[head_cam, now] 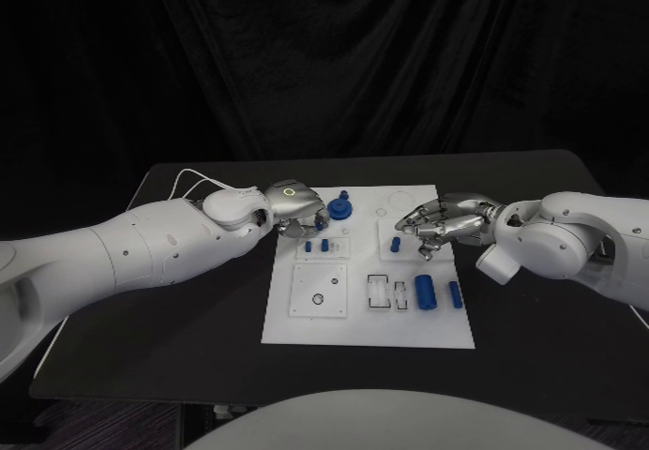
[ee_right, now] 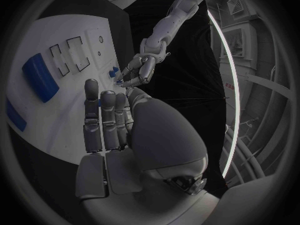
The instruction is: Assemble the parts on the task board
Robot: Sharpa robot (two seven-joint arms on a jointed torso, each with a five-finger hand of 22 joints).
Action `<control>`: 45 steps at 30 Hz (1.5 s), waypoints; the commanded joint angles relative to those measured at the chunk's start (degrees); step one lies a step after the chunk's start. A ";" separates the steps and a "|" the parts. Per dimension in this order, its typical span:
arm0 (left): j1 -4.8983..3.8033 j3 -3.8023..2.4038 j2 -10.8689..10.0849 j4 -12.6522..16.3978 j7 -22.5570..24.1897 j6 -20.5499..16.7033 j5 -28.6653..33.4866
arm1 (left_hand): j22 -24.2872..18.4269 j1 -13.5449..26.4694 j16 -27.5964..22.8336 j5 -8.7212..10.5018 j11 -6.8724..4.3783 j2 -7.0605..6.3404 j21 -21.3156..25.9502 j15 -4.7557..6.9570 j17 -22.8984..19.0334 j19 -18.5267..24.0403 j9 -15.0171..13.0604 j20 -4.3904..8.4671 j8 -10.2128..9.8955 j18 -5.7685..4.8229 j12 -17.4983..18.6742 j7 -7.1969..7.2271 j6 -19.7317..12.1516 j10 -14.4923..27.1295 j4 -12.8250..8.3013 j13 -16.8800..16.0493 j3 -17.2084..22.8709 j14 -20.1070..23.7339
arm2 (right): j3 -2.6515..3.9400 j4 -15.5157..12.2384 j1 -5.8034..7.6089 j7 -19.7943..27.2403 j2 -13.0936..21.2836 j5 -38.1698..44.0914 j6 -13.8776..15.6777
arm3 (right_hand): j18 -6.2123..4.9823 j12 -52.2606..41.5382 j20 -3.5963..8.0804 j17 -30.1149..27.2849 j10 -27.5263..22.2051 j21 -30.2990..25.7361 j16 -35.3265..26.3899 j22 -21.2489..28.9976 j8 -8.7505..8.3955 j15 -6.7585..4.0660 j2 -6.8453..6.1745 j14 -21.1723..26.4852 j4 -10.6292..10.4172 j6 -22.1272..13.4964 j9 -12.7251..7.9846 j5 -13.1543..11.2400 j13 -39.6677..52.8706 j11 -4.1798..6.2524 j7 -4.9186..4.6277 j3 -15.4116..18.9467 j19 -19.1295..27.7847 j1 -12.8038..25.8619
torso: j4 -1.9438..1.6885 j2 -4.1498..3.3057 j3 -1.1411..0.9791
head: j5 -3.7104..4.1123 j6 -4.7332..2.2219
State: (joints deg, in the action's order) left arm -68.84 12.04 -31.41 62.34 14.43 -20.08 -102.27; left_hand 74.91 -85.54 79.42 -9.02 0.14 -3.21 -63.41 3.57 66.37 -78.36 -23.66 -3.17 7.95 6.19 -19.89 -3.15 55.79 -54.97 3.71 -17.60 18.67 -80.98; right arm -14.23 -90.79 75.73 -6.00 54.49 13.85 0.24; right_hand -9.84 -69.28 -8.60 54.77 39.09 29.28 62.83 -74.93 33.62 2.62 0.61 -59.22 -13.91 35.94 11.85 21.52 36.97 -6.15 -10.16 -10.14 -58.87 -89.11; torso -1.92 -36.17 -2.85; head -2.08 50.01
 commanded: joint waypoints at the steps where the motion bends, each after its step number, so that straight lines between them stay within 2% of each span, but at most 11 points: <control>1: 0.26 0.03 0.29 0.01 1.00 0.49 -0.02 | 7.95 0.51 -0.32 0.06 0.17 0.14 0.35 -0.20 -0.03 0.36 0.06 -0.03 -0.39 -0.84 0.21 0.05 -0.27 -0.40 0.37 0.10 0.03 0.38 | 0.04 -0.11 -0.16 -0.12 0.00 0.08 -0.42 | -0.61 0.01 -0.19 -0.08 0.10 0.33 -0.24 -1.19 0.39 0.03 -0.06 0.46 -0.02 0.23 -0.05 0.20 -0.06 0.16 0.02 -0.44 -0.19 -0.53 | -0.01 0.00 0.00 | 0.02 -0.01; 17: 0.41 0.03 1.20 -1.23 0.62 1.40 -0.02 | 7.81 0.56 -0.68 0.03 0.18 0.19 0.95 -0.25 -0.58 0.69 0.14 -0.08 -0.60 -0.75 0.58 0.09 -0.43 -0.18 0.41 0.21 0.06 0.69 | 0.04 -0.07 -0.19 -0.48 -0.14 0.08 -0.77 | -0.61 0.01 -0.18 -0.16 0.10 0.36 -0.21 -1.19 0.42 0.02 0.04 0.49 0.06 0.27 -0.15 0.19 -0.13 0.15 0.01 -0.60 -0.17 -0.60 | -0.02 0.01 -0.02 | 0.01 -0.01; 22: 0.48 0.03 1.30 -1.48 0.04 2.12 -0.02 | 7.62 0.80 -1.14 0.78 0.21 -0.11 1.83 -0.31 -1.23 1.16 0.39 -0.16 -1.24 -0.62 1.36 0.23 -1.22 0.42 0.52 0.47 -0.08 1.11 | 0.04 -0.06 -0.20 -0.55 -0.19 0.08 -0.89 | -0.61 0.01 -0.18 -0.16 0.10 0.36 -0.21 -1.19 0.42 0.02 0.04 0.49 0.06 0.27 -0.15 0.19 -0.13 0.15 0.01 -0.60 -0.17 -0.60 | -0.01 0.00 -0.01 | -0.03 -0.01; 28: 0.53 0.03 1.13 -1.59 -0.83 2.92 -0.02 | 7.08 2.09 -2.22 3.58 0.45 -1.21 4.34 -0.51 -2.77 2.27 1.76 -0.38 -4.22 -0.24 4.10 1.05 -6.46 3.18 1.74 1.56 -0.53 2.12 | 0.04 -0.05 -0.21 -0.65 -0.19 0.08 -1.09 | -0.61 0.01 -0.17 -0.20 0.09 0.38 -0.20 -1.19 0.43 0.02 0.10 0.51 0.08 0.29 -0.20 0.16 -0.17 0.15 0.00 -0.67 -0.16 -0.61 | 0.01 0.00 -0.02 | -0.16 -0.01; 30: 0.54 0.03 1.02 -1.59 -1.05 2.92 -0.02 | 7.01 2.32 -2.35 3.90 0.86 -1.54 4.75 -0.74 -2.93 2.34 2.44 -0.51 -4.44 -0.22 4.87 1.60 -8.63 3.85 2.16 1.95 -0.59 2.24 | 0.04 -0.06 -0.21 -0.67 -0.17 0.08 -1.14 | -0.61 0.01 -0.17 -0.20 0.09 0.38 -0.20 -1.19 0.43 0.02 0.10 0.51 0.08 0.29 -0.20 0.16 -0.17 0.15 0.00 -0.67 -0.16 -0.61 | 0.01 0.01 -0.02 | -0.15 -0.01; 34: 0.56 0.03 0.79 -1.67 -1.52 2.77 -0.02 | 6.86 2.27 -2.67 4.03 1.11 -1.84 5.63 -0.95 -3.42 2.57 3.32 -0.70 -4.49 -0.10 5.63 2.20 -11.00 4.40 2.41 2.31 -0.64 2.52 | 0.04 -0.07 -0.21 -0.72 -0.13 0.08 -1.36 | -0.61 0.01 -0.17 -0.20 0.09 0.38 -0.20 -1.19 0.43 0.02 0.10 0.51 0.08 0.29 -0.20 0.16 -0.17 0.15 0.00 -0.67 -0.16 -0.61 | -0.03 -0.01 -0.01 | -0.13 -0.01; 39: 0.57 0.03 0.61 -1.92 -2.41 1.37 -0.02 | 6.86 2.35 -2.70 4.24 1.33 -2.09 6.02 -1.11 -3.35 2.50 4.85 -0.87 -4.52 -0.07 6.20 2.09 -14.97 4.70 2.81 2.53 -0.97 2.54 | 0.04 -0.13 -0.21 -0.79 -0.04 0.08 -1.52 | -0.61 0.00 -0.17 -0.22 0.10 0.39 -0.18 -1.20 0.46 0.02 0.18 0.51 0.12 0.33 -0.24 0.14 -0.20 0.15 0.01 -0.75 -0.15 -0.65 | -0.04 0.03 0.00 | -0.33 -0.01; 41: 0.57 0.03 0.51 -2.05 -3.38 0.59 -0.02 | 6.81 2.33 -2.74 4.32 1.37 -2.25 6.30 -1.15 -3.42 2.56 5.18 -0.90 -4.50 -0.02 6.26 1.92 -15.59 4.69 2.82 2.53 -1.11 2.56 | 0.04 -0.15 -0.21 -0.87 0.03 0.08 -1.60 | -0.61 0.00 -0.17 -0.22 0.11 0.40 -0.17 -1.20 0.47 0.02 0.20 0.50 0.14 0.35 -0.26 0.12 -0.21 0.15 0.01 -0.79 -0.15 -0.68 | -0.03 0.02 -0.01 | -0.34 -0.01; 45: 0.57 0.03 0.10 -2.41 -5.89 -1.55 -0.02 | 6.68 2.64 -3.01 5.16 1.79 -2.76 6.97 -1.38 -3.86 2.58 6.20 -1.01 -4.40 0.08 6.33 0.72 -17.03 4.57 3.14 2.50 -1.87 2.73 | 0.04 -0.31 -0.21 -1.05 0.25 0.08 -1.62 | -0.61 0.00 -0.16 -0.25 0.11 0.40 -0.18 -1.20 0.48 0.02 0.20 0.52 0.15 0.35 -0.26 0.12 -0.21 0.15 0.01 -0.80 -0.15 -0.68 | -0.02 0.03 0.01 | -0.23 -0.01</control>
State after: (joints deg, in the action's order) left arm -68.39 12.11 -31.19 60.05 11.37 -18.84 -102.31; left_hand 74.90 -82.90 76.54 -4.04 1.59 -5.53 -56.65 2.32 62.62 -76.09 -17.63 -3.98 3.63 6.18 -13.86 -2.26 39.06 -50.49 6.73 -15.13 17.10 -78.47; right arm -14.23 -90.89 75.66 -6.24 54.60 13.85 -0.51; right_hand -9.83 -69.28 -8.60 54.57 39.09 29.52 62.83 -74.91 33.83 2.66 0.85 -59.17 -13.75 35.93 11.64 21.52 36.84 -6.15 -10.16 -10.62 -58.87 -89.36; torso -1.94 -36.16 -2.86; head -2.40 50.01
